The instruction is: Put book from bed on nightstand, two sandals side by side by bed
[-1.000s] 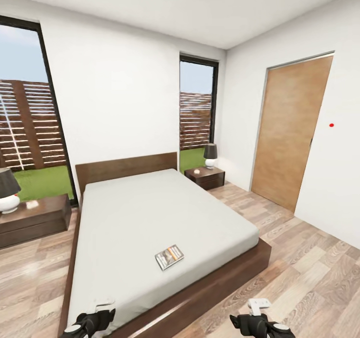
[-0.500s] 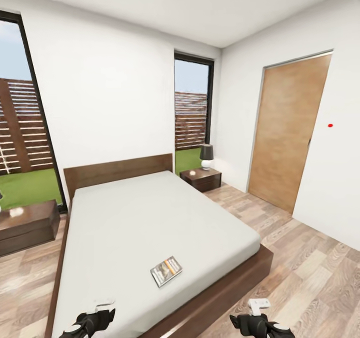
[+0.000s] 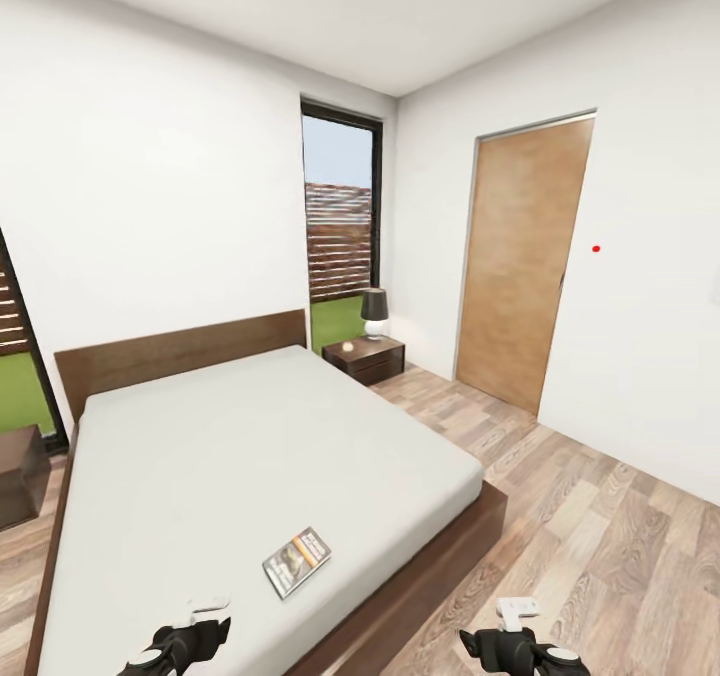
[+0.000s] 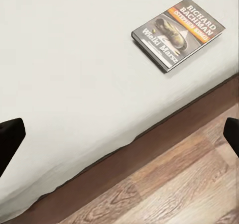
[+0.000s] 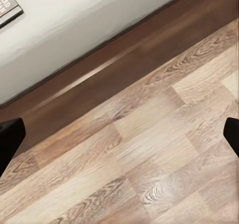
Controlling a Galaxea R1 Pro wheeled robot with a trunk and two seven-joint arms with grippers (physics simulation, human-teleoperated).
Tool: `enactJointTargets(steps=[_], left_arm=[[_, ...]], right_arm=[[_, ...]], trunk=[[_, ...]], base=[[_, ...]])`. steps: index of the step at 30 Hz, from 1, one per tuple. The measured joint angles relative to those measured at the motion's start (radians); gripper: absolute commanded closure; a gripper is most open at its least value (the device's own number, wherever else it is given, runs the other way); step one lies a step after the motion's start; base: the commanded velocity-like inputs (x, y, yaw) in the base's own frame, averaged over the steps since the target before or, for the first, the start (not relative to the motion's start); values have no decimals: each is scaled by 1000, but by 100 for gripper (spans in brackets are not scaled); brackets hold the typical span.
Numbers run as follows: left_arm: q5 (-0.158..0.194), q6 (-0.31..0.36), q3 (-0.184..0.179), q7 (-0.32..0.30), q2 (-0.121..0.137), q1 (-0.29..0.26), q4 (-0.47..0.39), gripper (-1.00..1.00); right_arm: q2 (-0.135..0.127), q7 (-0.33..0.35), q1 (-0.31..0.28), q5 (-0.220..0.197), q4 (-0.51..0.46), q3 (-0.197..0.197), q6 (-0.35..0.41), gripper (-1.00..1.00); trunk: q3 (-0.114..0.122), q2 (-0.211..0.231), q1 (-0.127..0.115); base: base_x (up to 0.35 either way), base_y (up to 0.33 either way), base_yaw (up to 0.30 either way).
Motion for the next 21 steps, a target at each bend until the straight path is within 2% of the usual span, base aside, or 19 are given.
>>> enactJointTargets(steps=[5,9,21], left_arm=[[0,0,0,0,0,0,0,-100],[0,0,0,0,0,0,0,-100],[0,0,0,0,0,0,0,-100]], right_arm=[[1,0,0,0,0,0,0,-100],[0,0,0,1,0,0,0,-100],[2,0,0,1,0,0,0,-100]], trunk=[[0,0,0],[0,0,0],[0,0,0]], base=[[126,106,-272],[119,104,-144],[103,80,-41]])
